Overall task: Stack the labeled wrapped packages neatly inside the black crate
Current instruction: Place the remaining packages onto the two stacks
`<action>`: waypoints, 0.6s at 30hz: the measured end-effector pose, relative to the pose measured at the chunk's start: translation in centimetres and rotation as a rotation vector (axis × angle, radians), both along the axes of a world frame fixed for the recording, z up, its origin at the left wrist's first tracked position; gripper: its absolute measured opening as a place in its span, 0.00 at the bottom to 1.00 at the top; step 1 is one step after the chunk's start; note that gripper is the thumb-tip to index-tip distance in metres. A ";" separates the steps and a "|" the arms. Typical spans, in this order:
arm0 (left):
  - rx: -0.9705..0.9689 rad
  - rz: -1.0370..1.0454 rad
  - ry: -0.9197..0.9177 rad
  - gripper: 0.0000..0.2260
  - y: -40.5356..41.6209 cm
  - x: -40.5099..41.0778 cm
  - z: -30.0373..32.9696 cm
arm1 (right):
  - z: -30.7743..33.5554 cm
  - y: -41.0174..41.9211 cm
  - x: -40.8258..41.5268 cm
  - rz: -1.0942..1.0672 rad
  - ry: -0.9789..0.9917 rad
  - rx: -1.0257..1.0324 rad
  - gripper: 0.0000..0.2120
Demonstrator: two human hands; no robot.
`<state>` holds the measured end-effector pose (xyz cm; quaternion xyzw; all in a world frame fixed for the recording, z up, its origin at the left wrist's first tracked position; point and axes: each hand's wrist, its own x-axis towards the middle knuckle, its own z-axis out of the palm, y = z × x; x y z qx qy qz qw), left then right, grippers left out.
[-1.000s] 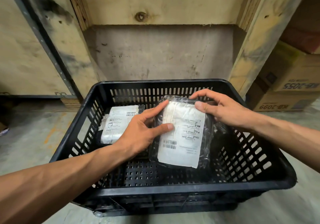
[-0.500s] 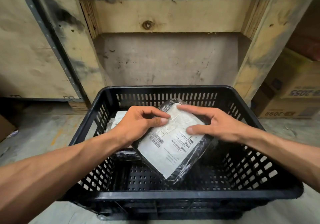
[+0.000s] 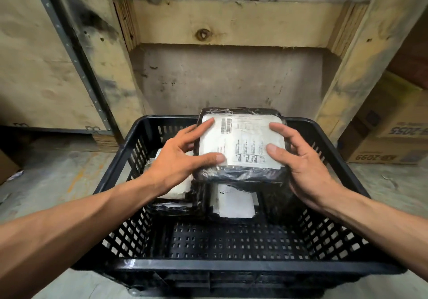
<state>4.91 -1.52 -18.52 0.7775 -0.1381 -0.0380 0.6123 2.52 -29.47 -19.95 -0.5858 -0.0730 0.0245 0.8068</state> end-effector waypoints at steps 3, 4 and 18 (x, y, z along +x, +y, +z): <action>-0.217 -0.018 0.097 0.28 -0.1 0.7 0.3 | -0.1 -0.3 -0.2 0.125 -0.019 -0.143 0.37; -0.234 -0.031 0.105 0.27 0.2 0.9 0.4 | 0.1 -0.8 -0.1 0.160 -0.054 -0.291 0.40; -0.049 0.047 -0.026 0.26 -0.3 1.7 0.7 | 1.4 -0.7 0.2 0.209 -0.099 -0.476 0.35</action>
